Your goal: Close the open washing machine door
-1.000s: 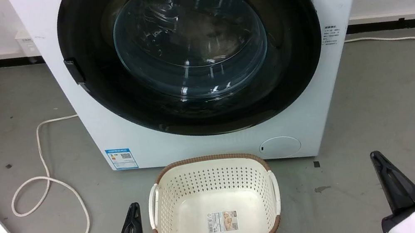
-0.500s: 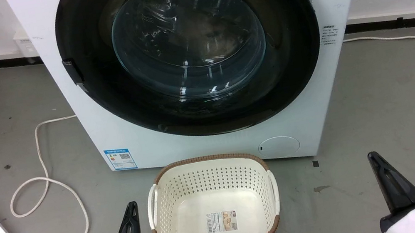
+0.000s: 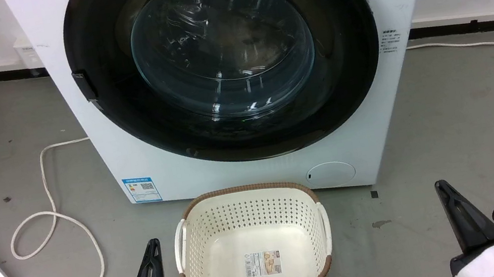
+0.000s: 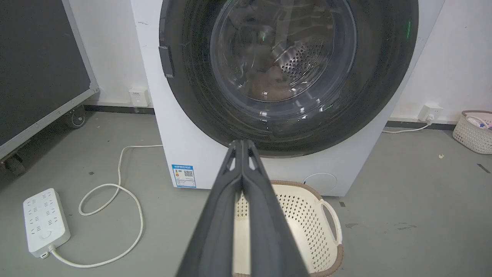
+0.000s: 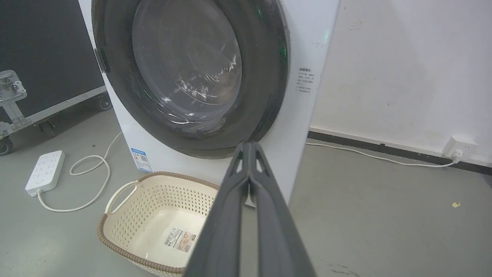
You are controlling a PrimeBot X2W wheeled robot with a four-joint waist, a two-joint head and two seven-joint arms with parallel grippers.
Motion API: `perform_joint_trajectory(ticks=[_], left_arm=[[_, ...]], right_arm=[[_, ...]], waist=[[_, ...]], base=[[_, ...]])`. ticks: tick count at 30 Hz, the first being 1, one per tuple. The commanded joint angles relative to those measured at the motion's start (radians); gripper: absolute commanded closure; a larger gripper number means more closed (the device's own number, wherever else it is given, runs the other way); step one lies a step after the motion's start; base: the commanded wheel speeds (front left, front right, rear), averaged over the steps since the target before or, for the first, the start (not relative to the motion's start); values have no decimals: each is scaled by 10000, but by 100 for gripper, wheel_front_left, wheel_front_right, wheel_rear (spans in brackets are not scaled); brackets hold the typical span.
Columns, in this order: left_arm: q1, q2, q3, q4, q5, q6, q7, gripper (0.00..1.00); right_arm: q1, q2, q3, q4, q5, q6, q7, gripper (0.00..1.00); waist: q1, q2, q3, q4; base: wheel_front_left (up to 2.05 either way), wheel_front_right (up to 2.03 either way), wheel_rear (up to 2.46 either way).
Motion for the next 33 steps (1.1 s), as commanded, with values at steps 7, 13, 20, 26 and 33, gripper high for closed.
perform_joint_trajectory(ticks=[7, 13, 20, 26, 33], left_arm=[[-158, 3, 71, -128, 164, 97, 177, 100], [-180, -1, 113, -187, 241, 128, 300, 100], [-206, -6, 163, -256, 332, 163, 443, 100], [-227, -9, 205, -315, 409, 194, 565, 100], [-260, -15, 268, -403, 524, 240, 749, 100]], right_arm=[[-115, 36, 48, -132, -70, -5, 184, 100], [-128, 40, 77, -183, -77, -5, 306, 100], [-143, 45, 111, -241, -85, -5, 450, 100], [-156, 49, 140, -292, -93, -6, 573, 100], [-175, 54, 183, -367, -104, -7, 757, 100]], waist=[[-1, 0, 4, -23], [-1, 0, 8, -41], [-1, 0, 12, -62], [-1, 0, 15, -81], [-1, 0, 21, -108]], base=[[0, 0, 0], [0, 0, 0], [0, 0, 0], [0, 0, 0], [0, 0, 0]])
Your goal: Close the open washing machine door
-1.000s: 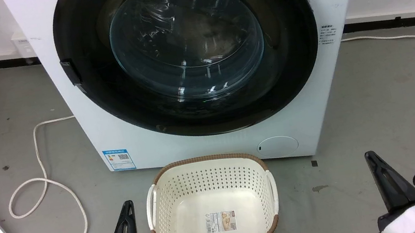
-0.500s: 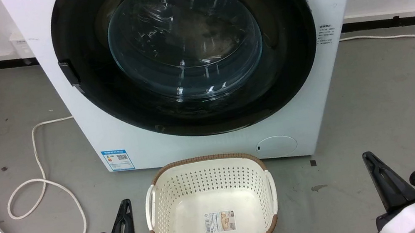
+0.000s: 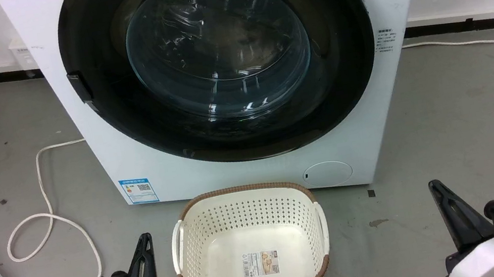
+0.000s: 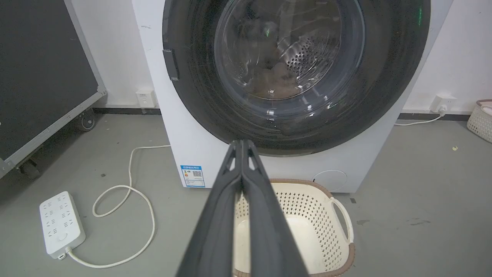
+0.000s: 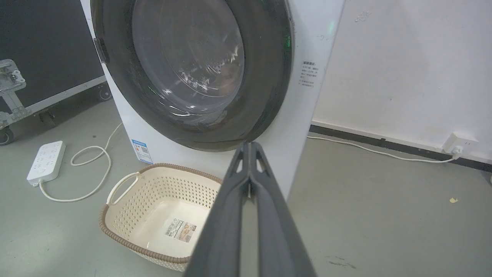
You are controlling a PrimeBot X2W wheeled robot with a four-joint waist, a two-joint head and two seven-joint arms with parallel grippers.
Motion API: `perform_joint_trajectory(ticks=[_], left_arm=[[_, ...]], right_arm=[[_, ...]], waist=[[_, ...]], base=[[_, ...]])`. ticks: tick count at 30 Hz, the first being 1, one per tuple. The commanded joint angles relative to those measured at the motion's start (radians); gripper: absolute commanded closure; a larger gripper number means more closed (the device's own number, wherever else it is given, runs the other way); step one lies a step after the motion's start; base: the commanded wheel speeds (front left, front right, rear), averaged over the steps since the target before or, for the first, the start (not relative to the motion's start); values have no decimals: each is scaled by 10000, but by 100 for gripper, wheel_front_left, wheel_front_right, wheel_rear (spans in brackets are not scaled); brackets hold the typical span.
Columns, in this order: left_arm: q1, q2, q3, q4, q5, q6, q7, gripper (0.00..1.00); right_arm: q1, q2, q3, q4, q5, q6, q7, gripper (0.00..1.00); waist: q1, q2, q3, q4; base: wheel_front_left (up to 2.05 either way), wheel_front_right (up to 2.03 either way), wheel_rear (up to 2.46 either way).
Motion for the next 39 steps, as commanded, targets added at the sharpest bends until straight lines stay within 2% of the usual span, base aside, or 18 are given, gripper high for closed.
perform_joint_trajectory(ticks=[1, 39], left_arm=[[-118, -6, 38, -73, 81, 66, 63, 100], [-248, -30, 291, -425, 542, 248, 795, 100]], right_arm=[[-118, 53, 28, -103, -46, -5, 71, 100], [-194, 76, 200, -404, -89, -7, 804, 100]], waist=[[0, 0, 1, -6], [0, 0, 22, -115]], base=[[0, 0, 0], [0, 0, 0]])
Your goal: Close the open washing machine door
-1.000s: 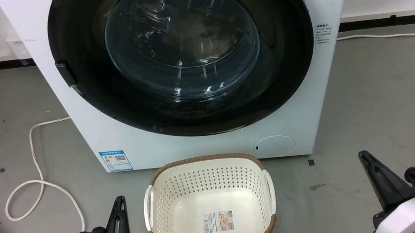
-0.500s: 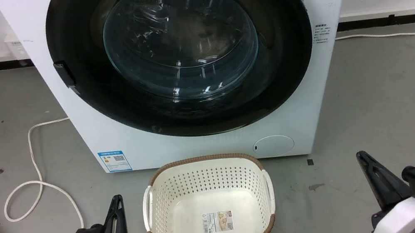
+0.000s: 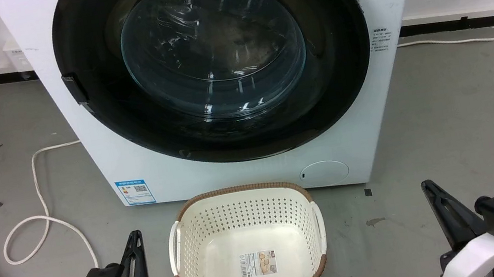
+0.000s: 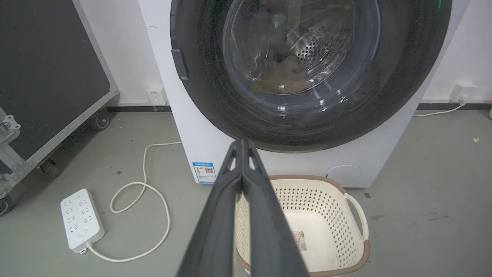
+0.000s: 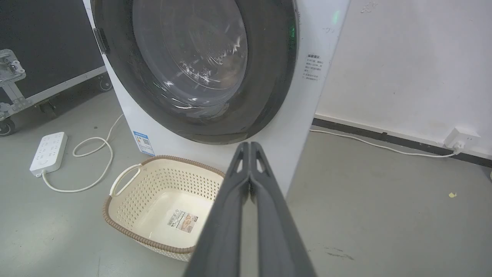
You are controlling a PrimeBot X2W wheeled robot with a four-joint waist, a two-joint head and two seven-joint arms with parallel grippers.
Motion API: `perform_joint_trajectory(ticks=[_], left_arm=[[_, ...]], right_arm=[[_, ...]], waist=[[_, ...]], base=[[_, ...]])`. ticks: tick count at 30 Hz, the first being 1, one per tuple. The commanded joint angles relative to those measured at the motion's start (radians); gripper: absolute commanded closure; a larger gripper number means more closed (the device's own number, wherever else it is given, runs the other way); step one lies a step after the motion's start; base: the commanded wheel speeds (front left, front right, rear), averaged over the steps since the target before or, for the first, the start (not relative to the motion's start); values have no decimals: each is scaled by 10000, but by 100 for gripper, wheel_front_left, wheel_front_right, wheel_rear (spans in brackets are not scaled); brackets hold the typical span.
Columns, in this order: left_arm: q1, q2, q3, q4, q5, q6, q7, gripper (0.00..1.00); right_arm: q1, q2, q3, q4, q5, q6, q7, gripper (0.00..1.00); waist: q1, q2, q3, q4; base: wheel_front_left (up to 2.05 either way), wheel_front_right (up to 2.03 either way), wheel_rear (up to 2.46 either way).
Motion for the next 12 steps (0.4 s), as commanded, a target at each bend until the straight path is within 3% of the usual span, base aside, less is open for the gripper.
perform_joint_trajectory(ticks=[1, 12], left_arm=[[-150, -7, 37, -58, 64, 28, 3, 100], [-150, -7, 37, -58, 64, 28, 3, 100]], right_arm=[[-142, 55, 12, -74, -76, -7, 12, 100], [-142, 55, 12, -74, -76, -7, 12, 100]], waist=[[0, -1, 0, 0], [0, -1, 0, 0]], base=[[0, 0, 0], [0, 0, 0]])
